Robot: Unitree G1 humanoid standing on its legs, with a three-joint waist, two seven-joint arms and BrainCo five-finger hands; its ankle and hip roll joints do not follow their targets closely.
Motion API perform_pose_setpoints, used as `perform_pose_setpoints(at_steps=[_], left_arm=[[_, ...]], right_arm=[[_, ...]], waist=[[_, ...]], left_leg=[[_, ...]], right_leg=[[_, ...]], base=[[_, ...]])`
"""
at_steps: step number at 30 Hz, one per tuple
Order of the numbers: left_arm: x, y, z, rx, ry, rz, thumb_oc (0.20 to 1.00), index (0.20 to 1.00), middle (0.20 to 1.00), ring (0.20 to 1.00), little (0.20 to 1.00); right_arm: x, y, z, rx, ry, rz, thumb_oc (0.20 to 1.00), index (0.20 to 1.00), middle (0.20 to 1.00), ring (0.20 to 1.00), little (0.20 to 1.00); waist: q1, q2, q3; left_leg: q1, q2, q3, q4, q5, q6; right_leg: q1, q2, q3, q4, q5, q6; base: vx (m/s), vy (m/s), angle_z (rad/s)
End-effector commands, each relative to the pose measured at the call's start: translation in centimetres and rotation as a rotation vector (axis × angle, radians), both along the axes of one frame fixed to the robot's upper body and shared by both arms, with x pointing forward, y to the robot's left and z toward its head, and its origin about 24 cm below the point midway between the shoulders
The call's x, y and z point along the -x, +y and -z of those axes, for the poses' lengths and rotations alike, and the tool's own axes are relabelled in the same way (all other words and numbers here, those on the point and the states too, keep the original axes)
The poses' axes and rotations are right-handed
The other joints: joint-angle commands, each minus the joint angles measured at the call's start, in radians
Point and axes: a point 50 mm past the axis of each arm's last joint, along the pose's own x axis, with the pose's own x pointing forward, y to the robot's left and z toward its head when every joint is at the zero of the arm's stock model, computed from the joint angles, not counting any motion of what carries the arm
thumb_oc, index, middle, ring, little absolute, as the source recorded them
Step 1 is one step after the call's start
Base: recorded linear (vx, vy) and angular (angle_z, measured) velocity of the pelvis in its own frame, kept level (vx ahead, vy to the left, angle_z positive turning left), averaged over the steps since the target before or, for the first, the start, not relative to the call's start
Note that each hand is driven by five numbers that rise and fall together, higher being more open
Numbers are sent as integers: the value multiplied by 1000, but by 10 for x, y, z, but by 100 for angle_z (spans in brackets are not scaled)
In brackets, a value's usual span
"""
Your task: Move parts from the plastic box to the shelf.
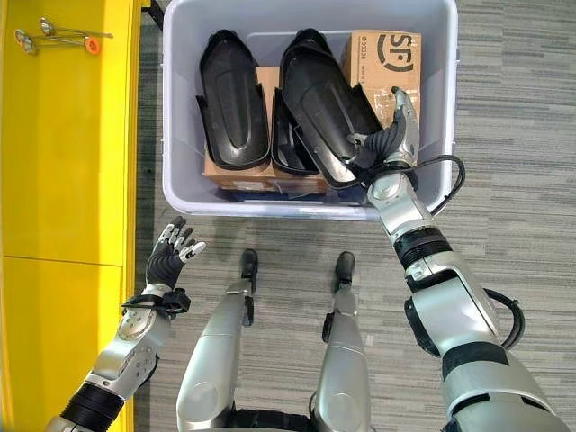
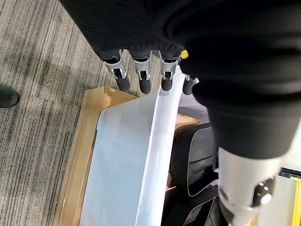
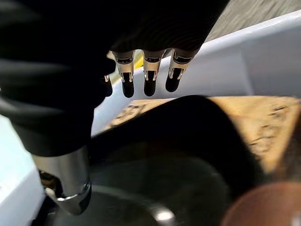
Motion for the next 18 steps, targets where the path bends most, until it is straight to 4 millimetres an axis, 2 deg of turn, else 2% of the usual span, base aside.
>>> perform_pose_setpoints(at_steps=[1, 2, 3, 5, 9, 10, 12, 13, 14, 18], left_arm=[[13, -5, -8, 10, -58, 29, 1000, 1000, 1000, 1000, 1000], [13, -5, -8, 10, -59, 29, 1000, 1000, 1000, 1000, 1000], [13, -5, -10, 7, -67, 36, 1000, 1000, 1000, 1000, 1000], [15, -6, -10, 8, -67, 37, 1000, 1000, 1000, 1000, 1000], [17, -6, -10, 4, -67, 34, 1000, 1000, 1000, 1000, 1000], [19, -8, -8, 8, -57, 37, 1000, 1000, 1000, 1000, 1000], [20, -10, -8, 8, -54, 42, 1000, 1000, 1000, 1000, 1000], [20, -12, -7, 9, -51, 48, 1000, 1000, 1000, 1000, 1000], [20, -13, -8, 9, -54, 52, 1000, 1000, 1000, 1000, 1000], [16, -19, -9, 4, -61, 69, 1000, 1000, 1000, 1000, 1000]], right_arm=[[-2, -15, -32, -18, -82, 61, 1000, 1000, 1000, 1000, 1000], [-2, -15, -32, -18, -83, 61, 1000, 1000, 1000, 1000, 1000], [-2, -29, -26, -35, -48, 112, 1000, 1000, 1000, 1000, 1000], [-1, -40, -25, -42, -24, 146, 1000, 1000, 1000, 1000, 1000], [0, -52, -20, -39, 23, 203, 1000, 1000, 1000, 1000, 1000], [1, -55, -15, -53, 40, 222, 1000, 1000, 1000, 1000, 1000], [1, -60, -14, -36, 75, 264, 1000, 1000, 1000, 1000, 1000], [2, -65, -14, -14, 95, 283, 736, 736, 736, 736, 736], [3, -70, -14, -2, 114, 299, 200, 200, 200, 200, 200], [5, -76, -10, 56, 170, 307, 200, 200, 200, 200, 200]], waist=[[14, 14, -25], [14, 14, -25], [15, 19, -25], [18, 25, -25], [28, 28, -25], [33, 29, -25], [42, 34, -25], [46, 37, -25], [50, 41, -25], [60, 47, -25]], left_leg=[[-10, 18, 26, -49, 43, 0], [-10, 18, 26, -48, 43, 0], [-37, 14, 24, -30, 38, 0], [-69, 10, 22, -8, 33, 2], [-152, 6, 7, 55, 11, 14], [-151, 3, -2, 77, -24, 10], [-196, -1, -12, 117, -38, 16], [-209, -2, -15, 126, -41, 18], [-227, -5, -20, 140, -44, 18], [-252, -16, -30, 159, -48, 23]], right_leg=[[-26, -95, -22, 255, -174, 36], [-26, -95, -22, 255, -174, 36], [-47, -96, -23, 268, -177, 35], [-75, -95, -20, 287, -180, 34], [-153, -83, -14, 336, -191, 28], [-149, -83, -12, 360, -223, 31], [-189, -83, -13, 402, -239, 28], [-200, -83, -17, 414, -243, 27], [-213, -83, -19, 427, -249, 25], [-233, -84, -24, 461, -269, 21]], base=[[0, 0, 0], [-10, -6, -3], [0, 0, 0], [0, 0, 0], [15, -9, -1], [65, -48, -6], [33, -21, -7], [0, 0, 0], [0, 0, 0], [15, 2, 6]])
